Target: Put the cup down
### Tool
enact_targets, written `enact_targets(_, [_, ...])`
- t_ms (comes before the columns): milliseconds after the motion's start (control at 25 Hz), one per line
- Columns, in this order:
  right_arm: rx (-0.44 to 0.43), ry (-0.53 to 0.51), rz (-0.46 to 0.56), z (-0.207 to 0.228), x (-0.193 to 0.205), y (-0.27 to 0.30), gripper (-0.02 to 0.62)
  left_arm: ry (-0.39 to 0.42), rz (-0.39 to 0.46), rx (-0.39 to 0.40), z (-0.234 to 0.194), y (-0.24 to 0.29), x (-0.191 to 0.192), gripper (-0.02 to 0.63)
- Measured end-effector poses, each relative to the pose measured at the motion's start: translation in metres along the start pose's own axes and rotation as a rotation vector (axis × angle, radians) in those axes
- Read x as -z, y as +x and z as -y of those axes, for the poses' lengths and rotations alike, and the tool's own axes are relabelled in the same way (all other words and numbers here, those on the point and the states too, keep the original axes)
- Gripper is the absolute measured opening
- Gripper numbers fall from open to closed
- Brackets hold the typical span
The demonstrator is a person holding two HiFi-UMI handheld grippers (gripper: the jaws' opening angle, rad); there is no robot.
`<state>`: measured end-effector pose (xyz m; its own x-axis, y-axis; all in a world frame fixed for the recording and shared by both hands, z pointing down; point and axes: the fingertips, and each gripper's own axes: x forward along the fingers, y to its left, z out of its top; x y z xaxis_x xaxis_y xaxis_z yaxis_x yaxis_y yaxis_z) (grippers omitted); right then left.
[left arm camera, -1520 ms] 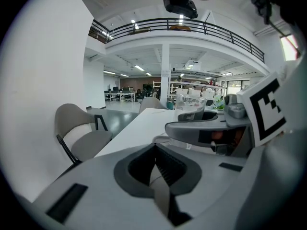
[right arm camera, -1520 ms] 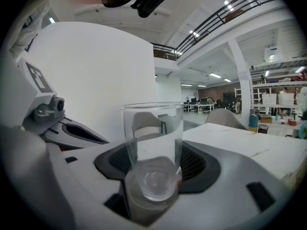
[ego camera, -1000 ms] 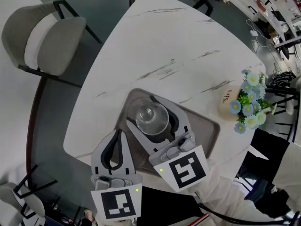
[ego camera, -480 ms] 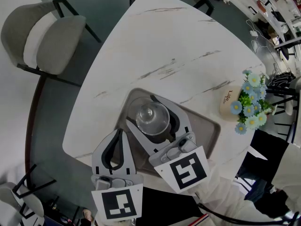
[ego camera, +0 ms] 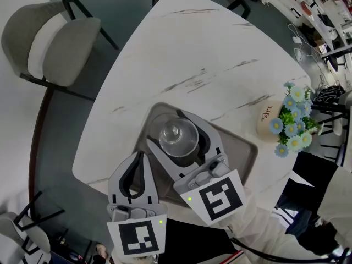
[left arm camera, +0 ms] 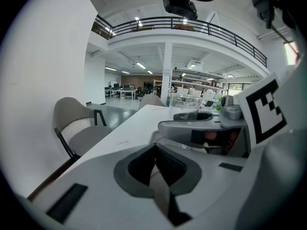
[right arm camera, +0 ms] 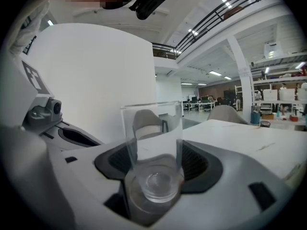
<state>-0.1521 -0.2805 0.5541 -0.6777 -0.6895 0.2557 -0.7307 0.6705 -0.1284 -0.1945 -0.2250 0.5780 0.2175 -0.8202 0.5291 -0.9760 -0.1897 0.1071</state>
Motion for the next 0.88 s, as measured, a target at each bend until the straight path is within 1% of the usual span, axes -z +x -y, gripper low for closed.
enact_targets(320, [0.005,0.024,-0.001,0.0019,0.0001,0.0001,0.281,-0.002,-0.001,0.000,0.0023,0.0026,0.0007,0.009])
enact_targets(680, [-0.029,0.029,-0.012,0.0002,0.0008,0.0008,0.282,-0.004,-0.006,-0.002,0.0056,0.0033,0.0022,0.009])
enact_targets(880, [-0.041,0.029,-0.022,0.0017,0.0026,0.0009,0.316,-0.007,-0.010,-0.008,0.0064,0.0041,0.0035,0.009])
